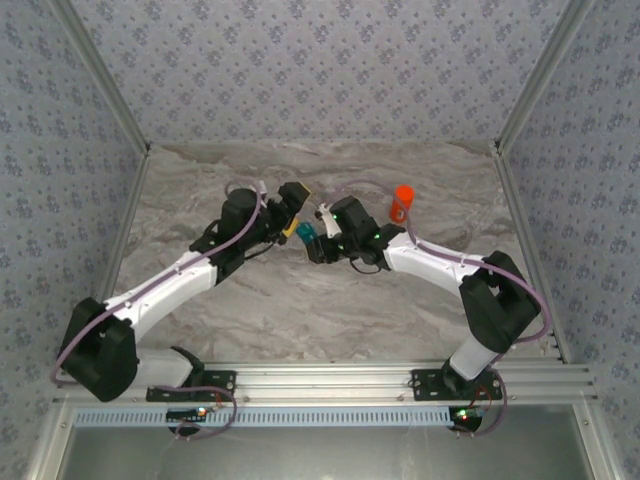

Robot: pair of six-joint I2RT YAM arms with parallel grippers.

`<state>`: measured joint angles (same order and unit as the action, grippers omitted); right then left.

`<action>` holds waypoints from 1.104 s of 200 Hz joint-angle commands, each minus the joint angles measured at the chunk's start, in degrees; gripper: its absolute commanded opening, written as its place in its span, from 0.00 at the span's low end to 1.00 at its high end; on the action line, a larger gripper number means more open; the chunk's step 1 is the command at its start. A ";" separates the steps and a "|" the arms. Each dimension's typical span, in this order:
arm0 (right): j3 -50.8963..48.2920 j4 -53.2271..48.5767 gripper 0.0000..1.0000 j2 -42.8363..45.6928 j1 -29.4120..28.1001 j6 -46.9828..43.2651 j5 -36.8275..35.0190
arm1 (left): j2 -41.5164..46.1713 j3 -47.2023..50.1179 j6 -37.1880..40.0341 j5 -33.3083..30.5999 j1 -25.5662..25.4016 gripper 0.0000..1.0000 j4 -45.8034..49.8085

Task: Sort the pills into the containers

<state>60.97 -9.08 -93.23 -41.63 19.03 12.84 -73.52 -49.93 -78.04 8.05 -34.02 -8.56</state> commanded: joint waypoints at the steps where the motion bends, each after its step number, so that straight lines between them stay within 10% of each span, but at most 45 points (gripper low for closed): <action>1: -1.80 -0.70 0.30 -0.35 0.96 -1.49 -1.42 | 3.60 1.11 2.07 -7.21 1.84 0.98 11.23; 138: 1.36 -4.54 0.37 -13.25 -1.62 -14.46 -5.93 | 5.88 5.11 6.94 -8.05 5.94 0.98 17.34; 221: -1.71 -6.91 0.73 -10.35 -1.52 -12.73 -11.80 | 4.28 3.63 7.58 -6.99 5.90 0.98 16.47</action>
<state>60.97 -11.79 -105.08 -44.31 5.30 6.76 -68.69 -44.73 -71.94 0.60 -28.38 7.97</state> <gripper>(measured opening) 0.728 0.981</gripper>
